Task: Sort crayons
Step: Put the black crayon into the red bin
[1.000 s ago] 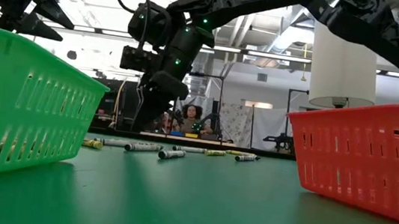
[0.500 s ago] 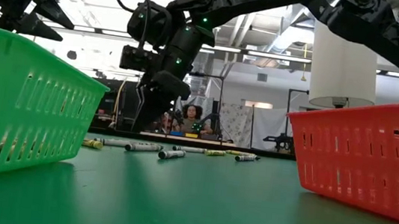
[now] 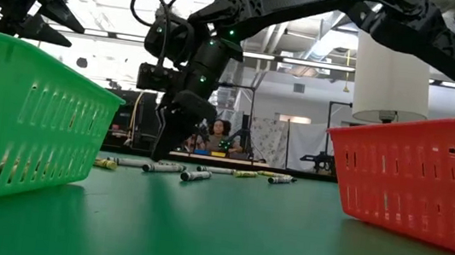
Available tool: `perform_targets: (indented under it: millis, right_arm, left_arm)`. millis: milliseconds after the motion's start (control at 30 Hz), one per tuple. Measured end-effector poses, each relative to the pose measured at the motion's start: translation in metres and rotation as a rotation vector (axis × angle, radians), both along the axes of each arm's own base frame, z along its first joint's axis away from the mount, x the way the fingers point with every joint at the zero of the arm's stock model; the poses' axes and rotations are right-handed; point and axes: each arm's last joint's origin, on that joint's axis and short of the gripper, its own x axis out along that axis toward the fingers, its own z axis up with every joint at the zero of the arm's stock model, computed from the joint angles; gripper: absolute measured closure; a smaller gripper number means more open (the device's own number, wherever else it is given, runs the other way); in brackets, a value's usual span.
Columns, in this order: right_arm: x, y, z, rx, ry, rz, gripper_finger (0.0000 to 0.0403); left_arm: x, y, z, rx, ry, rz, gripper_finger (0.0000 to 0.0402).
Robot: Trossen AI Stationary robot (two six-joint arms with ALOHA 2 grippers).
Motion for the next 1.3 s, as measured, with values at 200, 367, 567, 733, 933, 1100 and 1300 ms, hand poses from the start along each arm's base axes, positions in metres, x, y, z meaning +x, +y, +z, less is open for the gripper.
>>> perform_targets:
  millis: [200, 367, 567, 733, 933, 1100, 1300]
  right_arm:
    - [0.0, 0.0, -0.005, -0.007, 0.016, -0.003, 0.0327]
    - [0.0, -0.001, -0.005, -0.007, 0.017, -0.005, 0.0327]
    - [-0.002, -0.002, -0.006, -0.055, 0.051, -0.028, 0.0339]
    - [-0.002, 0.001, -0.006, -0.114, 0.06, -0.045, 0.0365]
    - [-0.002, 0.002, -0.006, -0.118, 0.061, -0.049, 0.0397]
    - [-0.004, 0.002, -0.003, -0.113, 0.065, -0.061, 0.0397]
    - [-0.009, 0.0, 0.014, -0.123, 0.055, -0.074, 0.04]
  left_arm:
    - [0.0, 0.0, 0.0, -0.001, 0.002, -0.002, 0.0178]
    - [0.0, 0.0, 0.0, 0.0, 0.001, 0.0, 0.0178]
    - [0.0, 0.0, 0.0, 0.0, 0.001, 0.0, 0.0178]
    - [0.0, 0.0, 0.0, 0.0, 0.001, 0.0, 0.0178]
    - [0.0, 0.0, 0.0, 0.0, 0.001, 0.0, 0.0178]
    - [0.0, 0.0, 0.0, 0.0, 0.001, 0.0, 0.0178]
    - [0.0, 0.0, 0.0, 0.0, 0.0, 0.0, 0.0178]
